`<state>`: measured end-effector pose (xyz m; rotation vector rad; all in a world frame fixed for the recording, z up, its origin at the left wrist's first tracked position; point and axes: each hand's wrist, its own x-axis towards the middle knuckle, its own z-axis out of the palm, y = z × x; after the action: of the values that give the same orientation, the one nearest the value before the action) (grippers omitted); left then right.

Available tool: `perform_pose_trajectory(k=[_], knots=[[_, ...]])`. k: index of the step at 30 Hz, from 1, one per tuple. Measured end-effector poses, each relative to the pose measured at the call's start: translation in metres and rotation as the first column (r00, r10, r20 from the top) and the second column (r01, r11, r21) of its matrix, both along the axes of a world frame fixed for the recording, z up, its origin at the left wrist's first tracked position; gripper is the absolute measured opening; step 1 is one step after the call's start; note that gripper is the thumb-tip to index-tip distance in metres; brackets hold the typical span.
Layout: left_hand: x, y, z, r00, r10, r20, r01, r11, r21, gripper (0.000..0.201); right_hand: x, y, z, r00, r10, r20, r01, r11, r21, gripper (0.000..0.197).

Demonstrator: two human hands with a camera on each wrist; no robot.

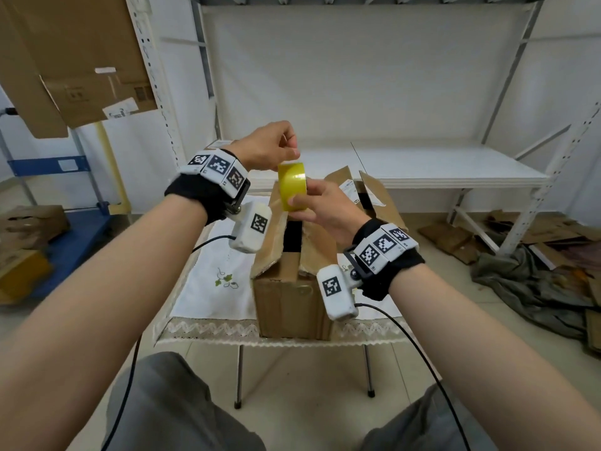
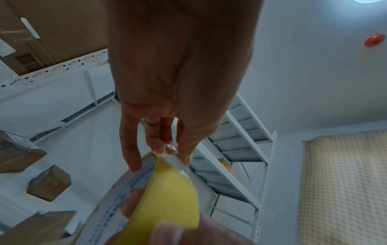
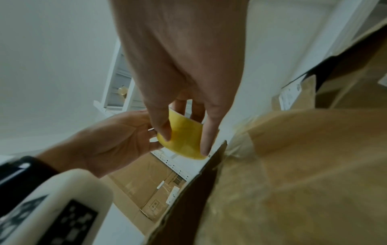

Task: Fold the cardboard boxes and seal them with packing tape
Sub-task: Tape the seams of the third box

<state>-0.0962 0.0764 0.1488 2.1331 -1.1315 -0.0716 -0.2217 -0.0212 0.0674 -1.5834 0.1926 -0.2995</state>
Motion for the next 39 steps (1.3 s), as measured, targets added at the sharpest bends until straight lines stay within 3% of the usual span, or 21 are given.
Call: perform_pose_trajectory(k=[5,9,11,17,22,29,33,39], knots=[[0.027,-0.016,-0.007,0.998,-0.036,0.049,0.029,0.989,0.148,0.010,0.001,-0.013,-0.013,0.993,0.008,-0.122,-0.013,0.999,-0.043,0.025],[0.047,-0.032,-0.013,0.996,-0.090,-0.006,0.089,0.968,0.235,0.016,0.008,-0.020,-0.019,0.984,-0.028,-0.175,0.001,0.988,-0.153,0.021],[0.055,-0.038,-0.018,0.991,-0.126,-0.042,0.133,0.956,0.262,0.015,0.010,-0.023,-0.020,0.981,-0.007,-0.193,-0.018,0.992,-0.125,0.023],[0.076,-0.053,-0.043,0.972,-0.206,-0.116,0.230,0.935,0.269,0.010,0.013,-0.036,-0.013,0.979,0.035,-0.199,-0.032,0.999,0.019,0.028],[0.084,-0.062,-0.055,0.948,-0.241,-0.205,0.294,0.913,0.283,0.012,0.016,-0.043,-0.019,0.979,0.043,-0.200,-0.047,0.999,-0.017,0.026],[0.101,-0.070,-0.076,0.917,-0.216,-0.336,0.315,0.908,0.275,0.022,0.021,-0.052,-0.020,0.980,0.073,-0.184,-0.062,0.996,0.064,0.010],[0.106,-0.069,-0.082,0.893,-0.222,-0.392,0.327,0.918,0.226,0.018,0.025,-0.052,-0.021,0.981,0.072,-0.180,-0.070,0.997,0.019,0.027],[0.112,-0.069,-0.090,0.872,-0.272,-0.407,0.380,0.901,0.211,0.016,0.029,-0.050,-0.017,0.985,0.039,-0.169,-0.025,0.996,0.085,0.006]])
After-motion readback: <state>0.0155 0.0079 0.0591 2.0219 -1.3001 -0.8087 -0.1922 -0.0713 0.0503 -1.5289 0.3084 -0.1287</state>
